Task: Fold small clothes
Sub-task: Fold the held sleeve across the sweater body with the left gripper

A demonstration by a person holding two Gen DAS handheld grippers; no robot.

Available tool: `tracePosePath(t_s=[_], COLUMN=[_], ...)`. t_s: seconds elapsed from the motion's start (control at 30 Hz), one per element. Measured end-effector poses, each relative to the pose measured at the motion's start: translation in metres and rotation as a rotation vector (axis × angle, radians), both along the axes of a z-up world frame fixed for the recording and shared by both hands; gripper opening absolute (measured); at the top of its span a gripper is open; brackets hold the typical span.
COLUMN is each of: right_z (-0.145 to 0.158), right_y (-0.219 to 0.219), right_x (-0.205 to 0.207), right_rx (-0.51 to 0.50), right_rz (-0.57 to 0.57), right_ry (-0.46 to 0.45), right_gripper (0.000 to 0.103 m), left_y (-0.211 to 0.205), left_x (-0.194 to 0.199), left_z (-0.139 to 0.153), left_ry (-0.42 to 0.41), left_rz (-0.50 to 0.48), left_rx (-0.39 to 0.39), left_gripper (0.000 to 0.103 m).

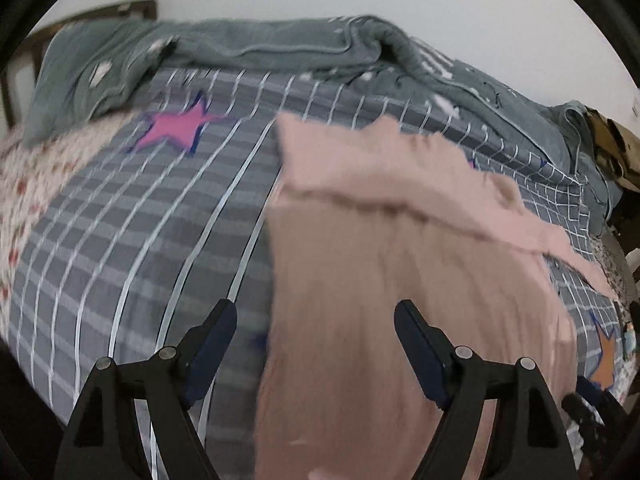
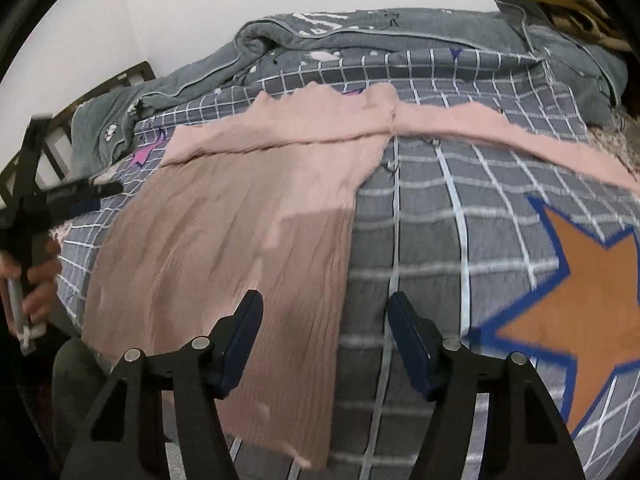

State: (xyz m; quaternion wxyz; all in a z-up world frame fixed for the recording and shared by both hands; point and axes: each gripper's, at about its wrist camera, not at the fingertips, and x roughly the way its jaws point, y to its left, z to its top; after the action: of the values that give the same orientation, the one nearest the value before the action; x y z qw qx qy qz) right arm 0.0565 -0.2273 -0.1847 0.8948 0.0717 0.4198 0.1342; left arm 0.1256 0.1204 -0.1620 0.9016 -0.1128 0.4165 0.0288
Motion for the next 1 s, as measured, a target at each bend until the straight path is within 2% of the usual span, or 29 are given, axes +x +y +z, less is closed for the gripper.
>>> tracePosePath(t_s=[0.13, 0.33, 0.43, 0.5, 0.6, 0.63, 0.67, 0.7, 0.73, 0.77, 0.9, 1.0], right_z=[-0.003, -0.01, -0.019, -0.023, -0.026, -0.027, -0.026, -0.025, -0.024, -0.022, -0.005, -0.006], right_y=[0.0, 0.012, 0.017, 0.019, 0.026, 0.028, 0.032, 0.033, 0.034, 0.034, 0.012, -0.003], right_x=[-0.021, -0.031, -0.036, -0.038, -0.039, -0.038, -0.037, -0.037, -0.037, -0.037, -0.051, -0.055], right_rx=[0.015, -0.008, -0.024, -0.032, -0.06, -0.075, -0.082, -0.073, -0.061, -0.058, -0.037, -0.034], right_rz=[-0.026, -0.009, -0.027, -0.038, -0.051, -0.052, -0.042, -0.029, -0.017, -0.012, -0.079, -0.074], right_ry=[-0.017, 0.023, 0.038, 0.041, 0.035, 0.038, 0.044, 0.046, 0.045, 0.04, -0.064, -0.039], right_gripper=[0.057, 0.056, 0.056, 0.056, 0.056, 0.054, 0.047, 0.041, 0.023, 0.009, 0.004, 0.004], left_y=[0.012, 0.016, 0.012, 0.01, 0.005, 0.003, 0.001, -0.001, -0.002, -0.002, 0.012, 0.027], left_x=[-0.034, -0.07, -0.076, -0.077, -0.073, -0.071, -0.068, -0.068, -0.068, -0.07, -0.077, -0.081], left_z=[-0.021, -0.039, -0.048, -0.051, -0.052, -0.054, -0.057, -0.058, -0.056, -0.054, -0.05, -0.052], left_ry=[0.038, 0.05, 0.046, 0.054, 0.061, 0.075, 0.095, 0.099, 0.085, 0.073, 0.056, 0.065], left_rz=[0.002, -0.042, -0.076, -0.106, -0.138, -0.142, -0.146, -0.154, -0.168, -0.175, -0.16, -0.156], left_rx=[-0.029, -0.047, -0.016, -0.024, -0.014, -0.004, 0.003, 0.004, 0.009, 0.014, 0.025, -0.048], left_gripper=[0.072, 0.065, 0.056, 0.047, 0.043, 0.034, 0.024, 0.02, 0.009, 0.009, 0.007, 0.007])
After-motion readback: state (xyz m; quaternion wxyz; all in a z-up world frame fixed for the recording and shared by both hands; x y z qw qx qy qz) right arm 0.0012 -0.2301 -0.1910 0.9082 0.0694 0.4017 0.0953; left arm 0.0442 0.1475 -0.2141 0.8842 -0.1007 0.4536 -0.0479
